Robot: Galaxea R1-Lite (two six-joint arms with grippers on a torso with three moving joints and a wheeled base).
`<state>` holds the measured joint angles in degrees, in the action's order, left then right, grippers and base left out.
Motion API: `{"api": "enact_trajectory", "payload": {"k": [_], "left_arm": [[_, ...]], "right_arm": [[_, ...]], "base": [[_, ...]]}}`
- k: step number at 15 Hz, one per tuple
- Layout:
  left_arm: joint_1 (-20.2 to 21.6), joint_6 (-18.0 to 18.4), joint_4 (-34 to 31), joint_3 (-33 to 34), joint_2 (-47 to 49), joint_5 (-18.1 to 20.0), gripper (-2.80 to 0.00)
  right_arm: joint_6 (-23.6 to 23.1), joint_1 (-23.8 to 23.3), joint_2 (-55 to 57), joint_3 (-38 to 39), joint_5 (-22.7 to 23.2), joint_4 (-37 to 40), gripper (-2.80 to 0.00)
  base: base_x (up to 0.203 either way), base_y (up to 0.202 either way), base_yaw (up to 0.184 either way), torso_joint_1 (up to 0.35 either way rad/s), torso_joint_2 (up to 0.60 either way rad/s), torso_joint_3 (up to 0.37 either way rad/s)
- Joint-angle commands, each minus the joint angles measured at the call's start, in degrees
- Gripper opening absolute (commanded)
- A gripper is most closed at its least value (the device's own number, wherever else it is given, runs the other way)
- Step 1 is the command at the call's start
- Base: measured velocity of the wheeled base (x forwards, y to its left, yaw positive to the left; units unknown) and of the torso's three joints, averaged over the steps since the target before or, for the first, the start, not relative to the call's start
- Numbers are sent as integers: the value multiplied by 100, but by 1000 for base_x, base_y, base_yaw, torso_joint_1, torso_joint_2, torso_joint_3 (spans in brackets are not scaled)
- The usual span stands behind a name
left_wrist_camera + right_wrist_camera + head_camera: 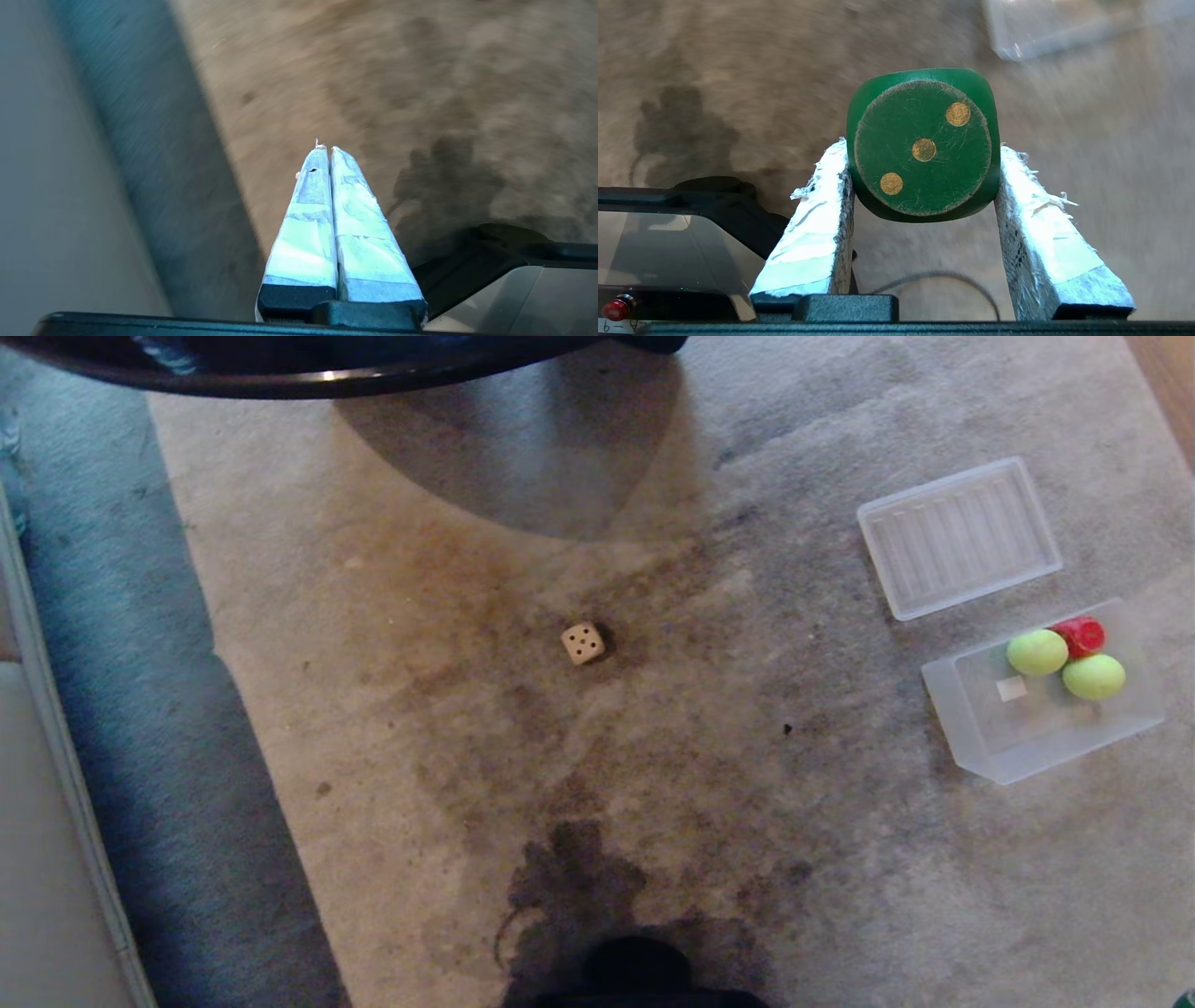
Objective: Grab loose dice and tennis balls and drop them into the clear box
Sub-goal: Put the toys in the box
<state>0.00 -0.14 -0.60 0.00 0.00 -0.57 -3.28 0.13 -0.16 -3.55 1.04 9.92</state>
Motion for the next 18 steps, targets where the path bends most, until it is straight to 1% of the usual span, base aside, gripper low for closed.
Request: {"api": "enact_trajectory", "payload": {"k": [1,5,18], "left_arm": [[0,-4,-2,0,0,-4,-280],[0,-4,-2,9,0,-4,-280],[0,-22,-2,1,0,-4,-280]], "right_arm": [[-6,-5,7,3,2,10,-280],[-15,-5,7,-6,2,1,-280],[-22,-5,7,3,11,1,-280]], "base": [[3,13,-167,2,-1,10],[1,9,-136,2,0,2],[0,0,0,0,0,0]]}}
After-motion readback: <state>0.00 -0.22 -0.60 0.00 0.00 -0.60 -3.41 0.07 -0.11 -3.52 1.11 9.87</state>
